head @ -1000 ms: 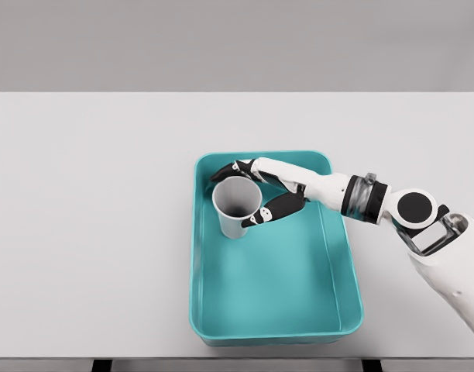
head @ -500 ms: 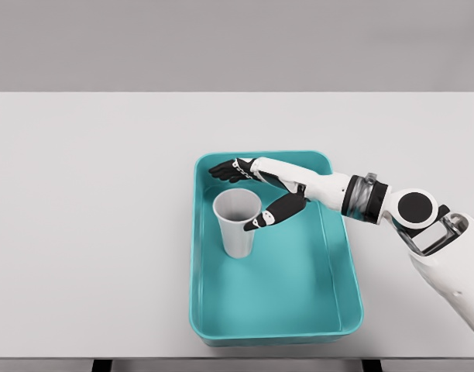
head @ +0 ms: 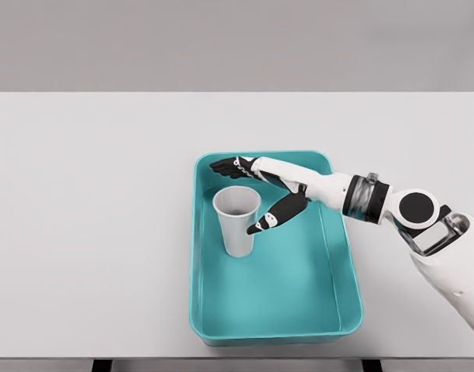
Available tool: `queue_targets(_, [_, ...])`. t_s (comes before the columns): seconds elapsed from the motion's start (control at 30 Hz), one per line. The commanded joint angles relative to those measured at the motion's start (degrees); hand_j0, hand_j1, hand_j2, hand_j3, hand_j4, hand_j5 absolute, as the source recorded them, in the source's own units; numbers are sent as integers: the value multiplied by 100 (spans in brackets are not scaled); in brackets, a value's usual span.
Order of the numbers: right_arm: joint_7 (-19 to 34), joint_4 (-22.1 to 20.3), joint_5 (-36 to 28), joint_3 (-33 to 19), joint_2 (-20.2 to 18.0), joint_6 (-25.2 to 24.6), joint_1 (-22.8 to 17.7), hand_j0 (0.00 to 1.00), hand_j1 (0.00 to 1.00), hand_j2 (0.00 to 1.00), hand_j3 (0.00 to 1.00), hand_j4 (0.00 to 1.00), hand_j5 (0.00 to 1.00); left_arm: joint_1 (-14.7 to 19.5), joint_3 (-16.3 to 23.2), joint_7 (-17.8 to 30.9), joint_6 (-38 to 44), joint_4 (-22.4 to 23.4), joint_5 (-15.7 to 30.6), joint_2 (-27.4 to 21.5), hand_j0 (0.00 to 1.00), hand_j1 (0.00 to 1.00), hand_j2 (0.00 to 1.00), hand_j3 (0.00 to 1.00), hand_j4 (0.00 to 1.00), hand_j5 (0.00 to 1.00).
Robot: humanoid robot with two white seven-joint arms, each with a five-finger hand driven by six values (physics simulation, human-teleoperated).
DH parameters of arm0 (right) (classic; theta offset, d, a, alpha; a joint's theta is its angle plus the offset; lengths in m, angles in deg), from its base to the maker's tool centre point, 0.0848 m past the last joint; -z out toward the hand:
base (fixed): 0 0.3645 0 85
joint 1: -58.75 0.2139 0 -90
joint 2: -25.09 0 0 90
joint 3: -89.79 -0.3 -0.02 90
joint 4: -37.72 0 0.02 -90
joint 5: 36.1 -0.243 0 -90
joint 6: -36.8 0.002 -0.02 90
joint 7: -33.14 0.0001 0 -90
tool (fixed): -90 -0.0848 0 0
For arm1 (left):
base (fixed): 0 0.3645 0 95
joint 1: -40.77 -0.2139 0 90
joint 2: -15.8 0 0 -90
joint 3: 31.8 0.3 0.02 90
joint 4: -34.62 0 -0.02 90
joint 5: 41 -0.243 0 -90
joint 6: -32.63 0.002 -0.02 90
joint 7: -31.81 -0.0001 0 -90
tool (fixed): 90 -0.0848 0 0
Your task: Put the paper cup into the basket with your right arm
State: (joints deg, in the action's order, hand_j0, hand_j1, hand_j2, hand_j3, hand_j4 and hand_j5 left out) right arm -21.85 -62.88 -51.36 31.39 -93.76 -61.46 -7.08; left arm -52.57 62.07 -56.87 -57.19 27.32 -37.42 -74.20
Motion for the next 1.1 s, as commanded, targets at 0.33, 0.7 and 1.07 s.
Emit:
queue_targets(0.33, [-1, -12, -30, -48, -41, 17, -18, 98, 98, 98, 98, 98, 98, 0, 8, -1, 0, 0, 3, 0, 100, 100, 100, 100, 100, 100])
queue_targets(0.7, [-1, -12, -1146, -496, -1016, 219, 466, 98, 98, 98, 98, 98, 98, 0, 0, -1, 0, 0, -6, 0, 100, 100, 100, 100, 100, 100])
queue_targets(1.07, [-1, -4, -1164, -848, -1948, 474, 378, 99, 99, 99, 99, 99, 99, 0, 8, -1, 0, 0, -6, 0, 100, 100, 100, 100, 100, 100])
